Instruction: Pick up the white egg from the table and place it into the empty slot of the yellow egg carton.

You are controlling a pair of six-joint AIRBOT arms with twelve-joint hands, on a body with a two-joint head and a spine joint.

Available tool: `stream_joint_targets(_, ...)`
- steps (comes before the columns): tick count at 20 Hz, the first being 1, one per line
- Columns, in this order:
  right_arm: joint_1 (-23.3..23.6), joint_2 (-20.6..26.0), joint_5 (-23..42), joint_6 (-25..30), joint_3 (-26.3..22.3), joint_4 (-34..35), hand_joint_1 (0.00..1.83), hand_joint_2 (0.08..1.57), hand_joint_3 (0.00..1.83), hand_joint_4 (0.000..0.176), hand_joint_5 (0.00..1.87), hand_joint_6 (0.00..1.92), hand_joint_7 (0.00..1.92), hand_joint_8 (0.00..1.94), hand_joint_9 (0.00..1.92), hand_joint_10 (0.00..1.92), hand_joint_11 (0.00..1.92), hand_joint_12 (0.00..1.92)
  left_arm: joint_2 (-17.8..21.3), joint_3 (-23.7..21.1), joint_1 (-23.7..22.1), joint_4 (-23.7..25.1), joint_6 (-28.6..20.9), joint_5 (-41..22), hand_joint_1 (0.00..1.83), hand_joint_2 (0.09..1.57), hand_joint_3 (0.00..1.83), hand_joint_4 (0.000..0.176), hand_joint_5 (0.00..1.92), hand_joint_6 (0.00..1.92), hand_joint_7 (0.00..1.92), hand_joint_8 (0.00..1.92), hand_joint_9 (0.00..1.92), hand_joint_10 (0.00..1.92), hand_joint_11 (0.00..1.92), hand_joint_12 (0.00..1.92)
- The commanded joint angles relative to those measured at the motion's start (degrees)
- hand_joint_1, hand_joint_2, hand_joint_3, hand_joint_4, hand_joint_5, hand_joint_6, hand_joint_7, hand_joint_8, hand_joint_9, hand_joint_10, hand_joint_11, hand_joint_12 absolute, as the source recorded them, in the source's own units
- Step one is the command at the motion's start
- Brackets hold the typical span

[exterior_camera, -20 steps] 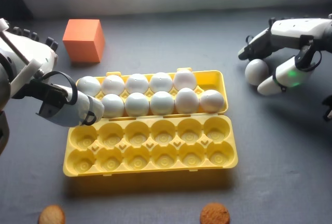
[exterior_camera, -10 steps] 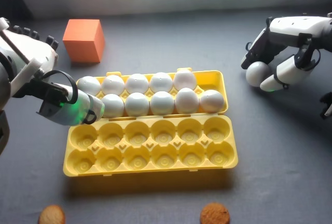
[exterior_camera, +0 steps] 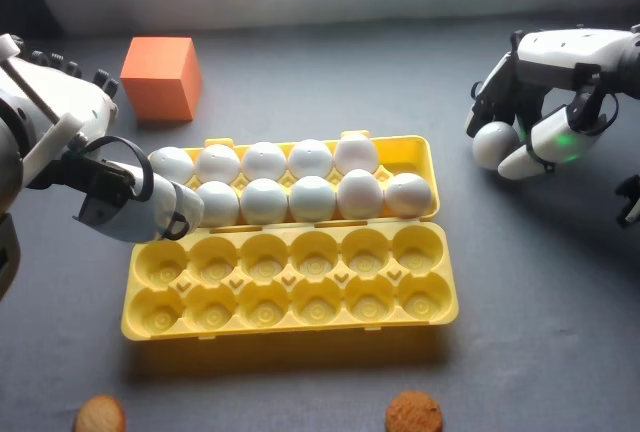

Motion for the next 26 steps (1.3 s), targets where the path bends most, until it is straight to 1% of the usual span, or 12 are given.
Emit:
stream_joint_targets(1, 0.83, 0.99, 7.01, 0.28, 0.27, 0.21, 1.37, 1.12, 0.00, 0.000, 0.90, 0.98, 1.04, 1.04, 0.85, 1.17, 0.50, 1.14, 0.80, -0.20, -0.62, 5.19, -0.06, 0.96, 0.00, 1.11, 0.00, 0.000, 0.17, 0.00, 0.16, 0.00, 0.13, 0.00, 0.06, 0.08)
stream_joint_targets(3, 1.23, 1.25, 8.39, 0.30, 0.26, 0.21, 1.38, 1.12, 0.00, 0.000, 0.92, 0.97, 1.04, 1.03, 0.85, 1.17, 0.47, 1.15, 0.80, -0.20, -0.62, 5.19, -0.06, 0.96, 0.00, 1.11, 0.00, 0.000, 0.18, 0.01, 0.16, 0.00, 0.13, 0.00, 0.07, 0.09)
stream_joint_targets(4, 1.31, 1.36, 9.01, 0.32, 0.18, 0.20, 1.38, 1.09, 0.00, 0.000, 0.97, 0.89, 1.09, 0.93, 0.91, 1.10, 0.52, 1.14, 0.80, -0.20, -0.63, 5.19, -0.10, 0.96, 0.00, 1.11, 0.00, 0.000, 0.17, 0.00, 0.15, 0.00, 0.12, 0.00, 0.06, 0.08)
stream_joint_targets(5, 1.31, 1.63, 10.46, 0.97, -0.19, -0.38, 1.38, 1.11, 0.00, 0.000, 0.92, 0.97, 1.04, 1.01, 0.88, 1.14, 0.50, 1.15, 0.79, -0.20, -0.63, 5.19, -0.13, 0.96, 0.00, 1.12, 0.01, 0.000, 0.18, 0.00, 0.16, 0.00, 0.13, 0.00, 0.07, 0.09)
stream_joint_targets(7, 1.23, 2.06, 13.46, 12.55, -0.38, -11.85, 1.38, 1.11, 0.00, 0.000, 0.92, 0.94, 1.06, 1.00, 0.89, 1.11, 0.55, 1.15, 0.79, -0.20, -0.63, 5.19, -0.13, 0.96, 0.00, 1.11, 0.00, 0.000, 0.17, 0.00, 0.15, 0.00, 0.12, 0.00, 0.06, 0.09)
stream_joint_targets(8, 1.25, 2.44, 15.61, 16.89, -0.81, -14.67, 1.37, 1.12, 0.00, 0.000, 0.90, 0.99, 1.03, 1.06, 0.86, 1.16, 0.52, 1.16, 0.79, -0.20, -0.63, 5.20, -0.13, 0.96, 0.00, 1.12, 0.00, 0.000, 0.18, 0.01, 0.17, 0.01, 0.13, 0.01, 0.08, 0.10)
stream_joint_targets(11, 1.65, 2.79, 17.17, 22.54, -1.28, -19.21, 1.38, 1.09, 0.00, 0.000, 0.97, 0.87, 1.09, 0.95, 0.90, 1.10, 0.58, 1.13, 0.79, -0.20, -0.63, 5.27, -0.13, 0.96, 0.00, 1.11, 0.00, 0.000, 0.18, 0.01, 0.17, 0.01, 0.14, 0.01, 0.07, 0.10)
stream_joint_targets(15, 1.26, 2.74, 19.75, 29.87, -1.52, -25.78, 1.38, 1.10, 0.00, 0.000, 0.95, 0.90, 1.07, 0.98, 0.89, 1.12, 0.56, 1.12, 0.79, -0.20, -0.63, 5.26, -0.13, 0.96, 0.00, 1.12, 0.00, 0.000, 0.20, 0.01, 0.19, 0.01, 0.16, 0.01, 0.08, 0.11)
stream_joint_targets(17, 0.99, 2.58, 21.58, 31.32, -1.52, -25.89, 1.38, 1.11, 0.00, 0.000, 0.91, 0.97, 1.05, 1.01, 0.88, 1.14, 0.52, 1.13, 0.80, -0.20, -0.63, 5.26, -0.13, 0.97, 0.00, 1.12, 0.00, 0.000, 0.19, 0.00, 0.18, 0.01, 0.15, 0.01, 0.07, 0.11)
stream_joint_targets(18, 0.95, 2.47, 22.50, 32.10, -1.56, -25.89, 1.38, 1.10, 0.00, 0.000, 0.96, 0.90, 1.08, 0.97, 0.90, 1.10, 0.55, 1.12, 0.80, -0.20, -0.63, 5.23, -0.13, 0.97, 0.00, 1.12, 0.00, 0.000, 0.20, 0.01, 0.20, 0.01, 0.17, 0.01, 0.08, 0.12)
stream_joint_targets(23, 0.93, 1.23, 22.85, 31.73, -1.66, -25.87, 1.38, 1.09, 0.00, 0.000, 0.98, 0.85, 1.07, 0.99, 0.91, 1.09, 0.58, 1.12, 0.79, -0.20, -0.69, 5.11, -0.26, 0.98, 0.00, 1.12, 0.00, 0.000, 0.19, 0.01, 0.19, 0.01, 0.16, 0.01, 0.08, 0.13)
stream_joint_targets(26, 0.86, 0.02, 23.16, 31.53, -1.64, -25.85, 1.38, 1.11, 0.00, 0.000, 0.93, 0.96, 1.04, 1.02, 0.87, 1.12, 0.54, 1.14, 0.80, -0.20, -0.69, 5.12, -0.27, 1.01, 0.00, 1.12, 0.00, 0.000, 0.19, 0.00, 0.18, 0.00, 0.15, 0.00, 0.07, 0.13)
